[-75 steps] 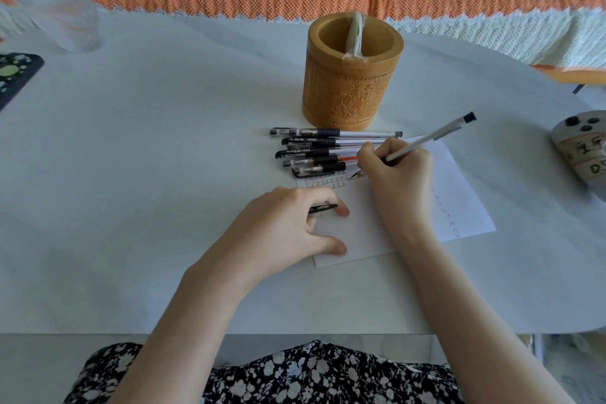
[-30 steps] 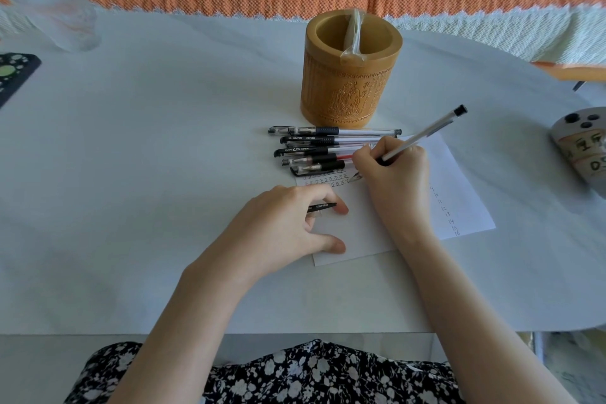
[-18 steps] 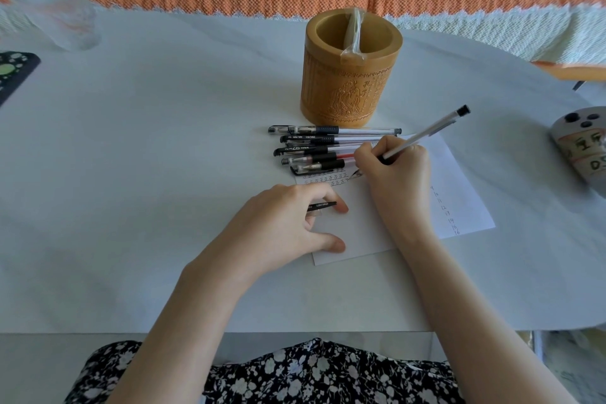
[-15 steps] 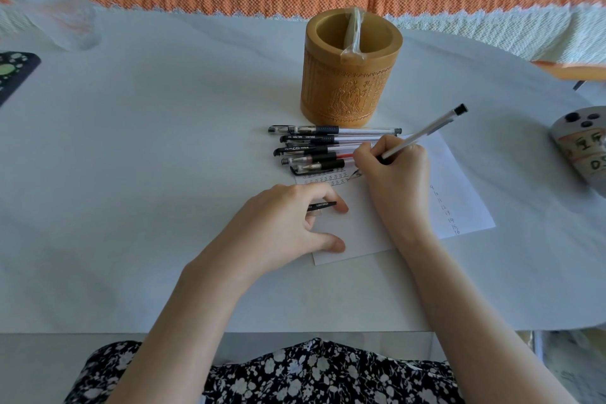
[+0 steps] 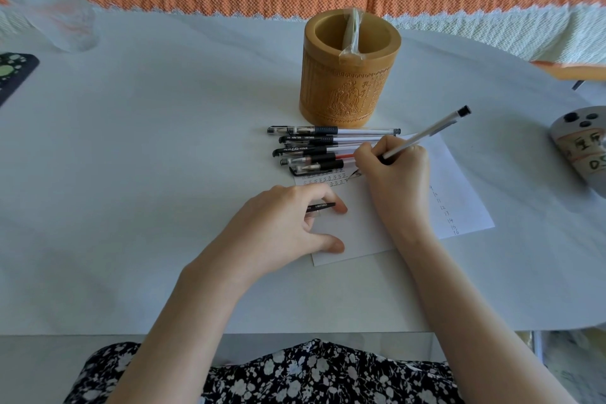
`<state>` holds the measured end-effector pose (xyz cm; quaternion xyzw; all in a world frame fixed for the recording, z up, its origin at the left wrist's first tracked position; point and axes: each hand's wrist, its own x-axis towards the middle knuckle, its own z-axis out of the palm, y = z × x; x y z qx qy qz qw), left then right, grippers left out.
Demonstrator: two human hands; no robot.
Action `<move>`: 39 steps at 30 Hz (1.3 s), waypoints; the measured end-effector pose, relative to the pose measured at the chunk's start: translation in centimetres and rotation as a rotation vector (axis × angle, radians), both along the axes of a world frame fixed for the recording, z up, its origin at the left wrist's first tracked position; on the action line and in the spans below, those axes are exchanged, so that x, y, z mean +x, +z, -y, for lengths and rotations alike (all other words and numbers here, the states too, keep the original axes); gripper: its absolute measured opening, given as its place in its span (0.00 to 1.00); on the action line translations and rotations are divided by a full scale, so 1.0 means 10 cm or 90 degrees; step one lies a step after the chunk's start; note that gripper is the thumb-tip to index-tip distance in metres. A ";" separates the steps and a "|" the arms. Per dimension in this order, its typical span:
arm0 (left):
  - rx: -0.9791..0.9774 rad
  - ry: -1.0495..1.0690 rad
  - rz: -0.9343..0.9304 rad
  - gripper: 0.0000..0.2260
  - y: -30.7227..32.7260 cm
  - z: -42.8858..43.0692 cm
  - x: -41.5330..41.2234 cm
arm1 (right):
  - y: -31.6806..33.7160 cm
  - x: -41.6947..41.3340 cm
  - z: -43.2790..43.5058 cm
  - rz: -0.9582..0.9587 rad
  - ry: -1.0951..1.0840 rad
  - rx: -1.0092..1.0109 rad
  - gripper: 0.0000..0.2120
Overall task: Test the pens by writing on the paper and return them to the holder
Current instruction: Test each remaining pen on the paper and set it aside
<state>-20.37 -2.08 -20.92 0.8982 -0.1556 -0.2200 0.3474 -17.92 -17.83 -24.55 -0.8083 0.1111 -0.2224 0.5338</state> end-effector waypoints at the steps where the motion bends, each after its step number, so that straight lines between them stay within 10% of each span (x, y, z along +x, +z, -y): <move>1: -0.002 0.001 0.002 0.15 0.00 0.00 0.00 | 0.00 0.00 0.00 0.000 0.000 0.004 0.20; 39: -0.009 -0.004 0.015 0.15 -0.02 0.01 0.02 | 0.00 -0.01 -0.02 -0.001 0.018 -0.017 0.22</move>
